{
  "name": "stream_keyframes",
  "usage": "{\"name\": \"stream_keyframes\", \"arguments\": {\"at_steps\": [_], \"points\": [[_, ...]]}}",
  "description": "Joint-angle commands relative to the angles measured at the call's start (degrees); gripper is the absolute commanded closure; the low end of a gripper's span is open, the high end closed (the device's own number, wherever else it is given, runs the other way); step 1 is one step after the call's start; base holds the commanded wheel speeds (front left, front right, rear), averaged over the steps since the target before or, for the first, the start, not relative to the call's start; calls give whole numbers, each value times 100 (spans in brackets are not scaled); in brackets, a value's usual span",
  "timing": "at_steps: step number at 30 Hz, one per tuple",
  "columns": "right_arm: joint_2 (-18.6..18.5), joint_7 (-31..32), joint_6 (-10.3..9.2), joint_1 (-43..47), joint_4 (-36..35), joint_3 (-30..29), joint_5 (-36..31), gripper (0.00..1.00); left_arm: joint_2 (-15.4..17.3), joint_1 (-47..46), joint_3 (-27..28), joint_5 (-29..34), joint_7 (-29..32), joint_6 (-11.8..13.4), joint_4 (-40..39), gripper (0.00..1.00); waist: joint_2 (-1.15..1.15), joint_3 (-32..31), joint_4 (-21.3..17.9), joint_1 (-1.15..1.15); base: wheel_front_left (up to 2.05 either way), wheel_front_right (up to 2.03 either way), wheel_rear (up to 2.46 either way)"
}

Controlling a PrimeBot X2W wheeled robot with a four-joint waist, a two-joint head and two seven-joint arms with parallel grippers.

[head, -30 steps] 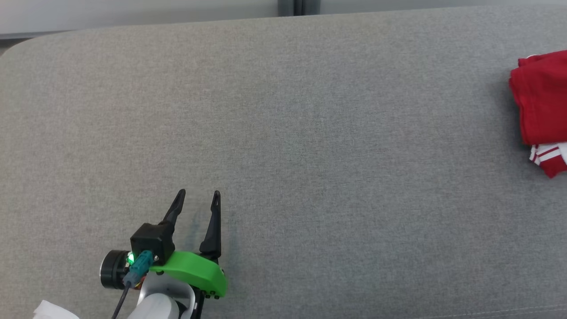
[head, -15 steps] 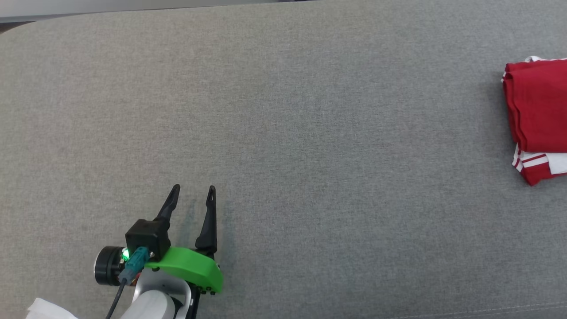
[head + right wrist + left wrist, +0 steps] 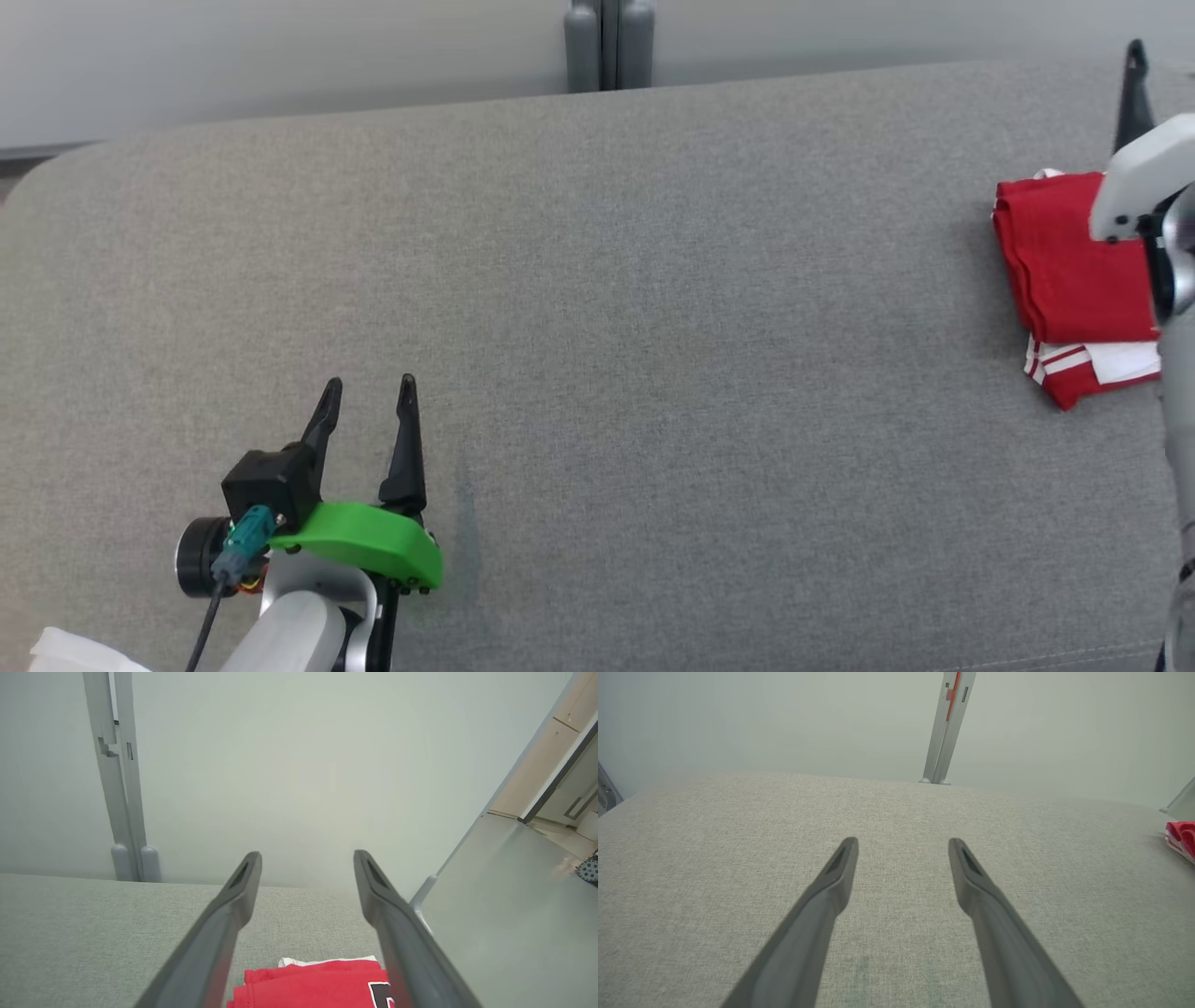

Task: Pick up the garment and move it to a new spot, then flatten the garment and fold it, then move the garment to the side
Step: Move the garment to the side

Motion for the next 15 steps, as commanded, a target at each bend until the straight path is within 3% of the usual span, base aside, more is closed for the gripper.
{"name": "stream_keyframes", "arguments": {"at_steps": [1,8,15], "points": [[122,-135,-12,218,61,96,145,0,-10,-40,84,-28,-58,8,103,0,0,-361,-43,0,0,0,0],[673,-595,-12,1005,-7,437,569,0,-169,249,302,-54,-165,-44,430,0,0,-881,-33,0,0,0,0],[1130,-805,-12,2140,-679,642,841,0,-311,545,464,140,-181,-1,481,0,0,-1129,37,0,0,0,0]]}}
